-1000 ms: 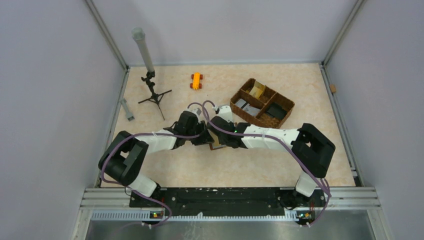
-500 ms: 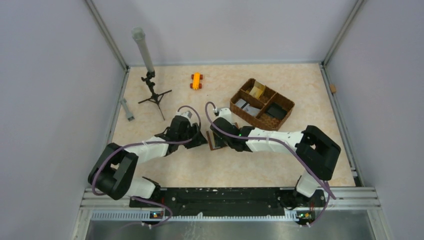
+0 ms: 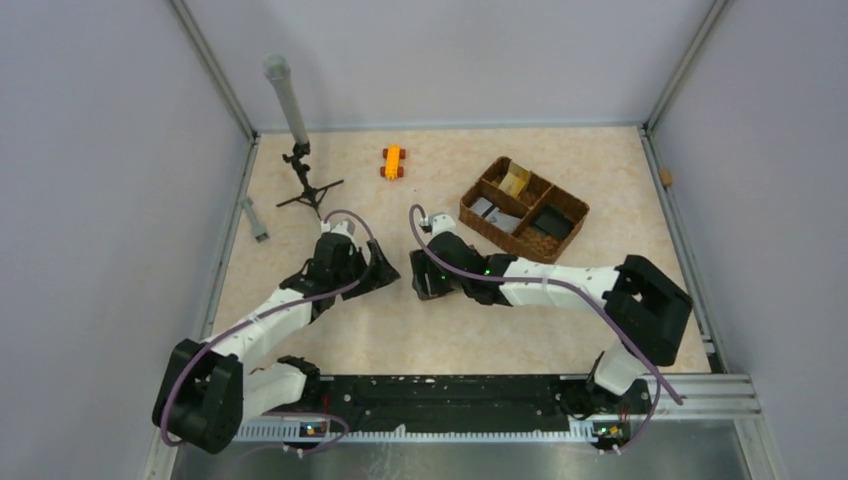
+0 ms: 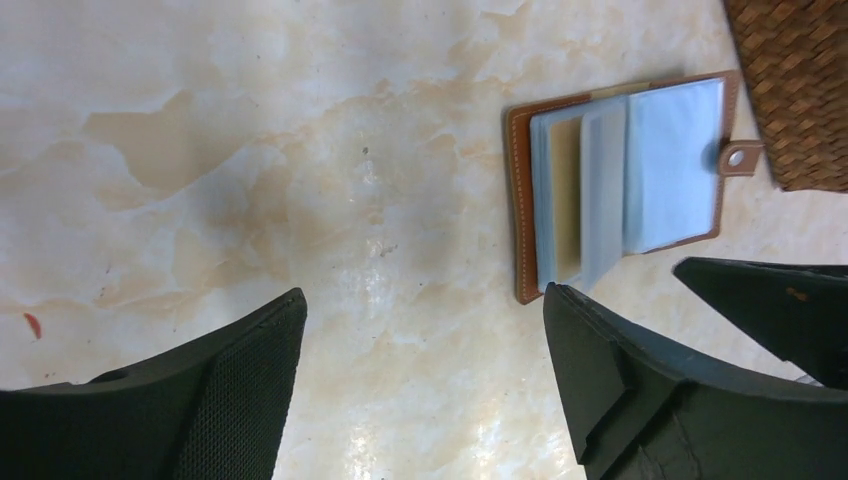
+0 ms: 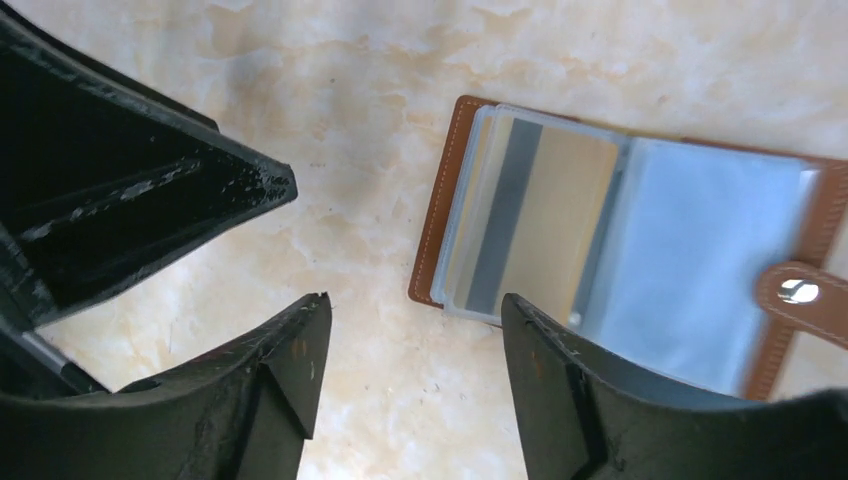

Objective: Put the credit cards into the card holder
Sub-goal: Turn over the card slot in the card holder, then pick up the credit card from the storage box.

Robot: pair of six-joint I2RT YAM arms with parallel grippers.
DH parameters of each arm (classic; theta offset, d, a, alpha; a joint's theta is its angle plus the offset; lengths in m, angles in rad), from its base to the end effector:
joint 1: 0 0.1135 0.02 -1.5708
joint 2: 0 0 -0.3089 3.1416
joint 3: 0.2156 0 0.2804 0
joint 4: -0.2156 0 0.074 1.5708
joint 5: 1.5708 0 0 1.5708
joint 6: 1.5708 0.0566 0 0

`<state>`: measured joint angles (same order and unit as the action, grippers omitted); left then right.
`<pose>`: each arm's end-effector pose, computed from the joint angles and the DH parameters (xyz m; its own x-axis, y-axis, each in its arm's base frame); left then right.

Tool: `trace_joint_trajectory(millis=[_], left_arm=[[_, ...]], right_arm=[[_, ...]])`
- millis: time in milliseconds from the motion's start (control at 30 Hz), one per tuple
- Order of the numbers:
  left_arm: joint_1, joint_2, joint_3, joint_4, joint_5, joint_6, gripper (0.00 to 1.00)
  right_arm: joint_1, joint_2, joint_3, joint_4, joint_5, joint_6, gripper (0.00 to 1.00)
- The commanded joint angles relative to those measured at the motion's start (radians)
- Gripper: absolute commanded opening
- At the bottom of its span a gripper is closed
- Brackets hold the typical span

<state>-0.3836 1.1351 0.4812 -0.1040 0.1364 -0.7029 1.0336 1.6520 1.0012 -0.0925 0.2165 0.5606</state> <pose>0.2178 -0.0962 0.1851 -0.7852 -0.3737 -0.4937 -0.0593 0.8391 -0.5408 0.2123 0.3327 0.2157 -0.6964 -0.1544 -0.7008 -0.4580 0.8475 0.2683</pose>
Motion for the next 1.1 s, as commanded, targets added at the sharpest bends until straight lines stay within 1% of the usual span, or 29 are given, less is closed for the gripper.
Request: trace_joint_trajectory(millis=[0, 67, 167, 267, 367, 467, 533, 600, 633, 867, 1067], left_arm=[[0.017, -0.090, 0.101, -0.131, -0.047, 0.046, 0.98], [0.034, -0.122, 0.159, -0.189, -0.049, 0.081, 0.99], [0.066, -0.162, 0.252, -0.287, -0.058, 0.158, 0.99], [0.108, -0.183, 0.344, -0.373, -0.062, 0.267, 0.99], [0.150, -0.183, 0.411, -0.430, -0.071, 0.327, 0.99], [0.186, -0.177, 0.456, -0.457, -0.054, 0.365, 0.99], [0.194, -0.168, 0.493, -0.479, -0.056, 0.417, 0.99], [0.196, -0.157, 0.531, -0.515, -0.116, 0.465, 0.99], [0.196, -0.154, 0.541, -0.526, -0.172, 0.464, 0.99], [0.208, -0.149, 0.484, -0.475, -0.202, 0.474, 0.99], [0.227, -0.123, 0.483, -0.470, -0.175, 0.470, 0.99]], right_arm=[[-0.045, -0.161, 0.080, -0.096, 0.000, -0.147, 0.67], [-0.095, -0.173, 0.133, -0.199, 0.015, -0.239, 0.69], [-0.160, -0.182, 0.200, -0.327, 0.137, -0.369, 0.77], [-0.277, -0.171, 0.255, -0.385, 0.196, -0.469, 0.78], [-0.369, -0.144, 0.297, -0.379, 0.241, -0.552, 0.80], [-0.443, -0.081, 0.353, -0.363, 0.311, -0.628, 0.80], [-0.489, -0.038, 0.386, -0.339, 0.334, -0.665, 0.80], [-0.530, 0.013, 0.425, -0.320, 0.343, -0.697, 0.80], [-0.553, 0.035, 0.438, -0.307, 0.350, -0.714, 0.80], [-0.636, 0.202, 0.538, -0.236, 0.344, -0.828, 0.76], [-0.659, 0.293, 0.610, -0.207, 0.300, -0.877, 0.75]])
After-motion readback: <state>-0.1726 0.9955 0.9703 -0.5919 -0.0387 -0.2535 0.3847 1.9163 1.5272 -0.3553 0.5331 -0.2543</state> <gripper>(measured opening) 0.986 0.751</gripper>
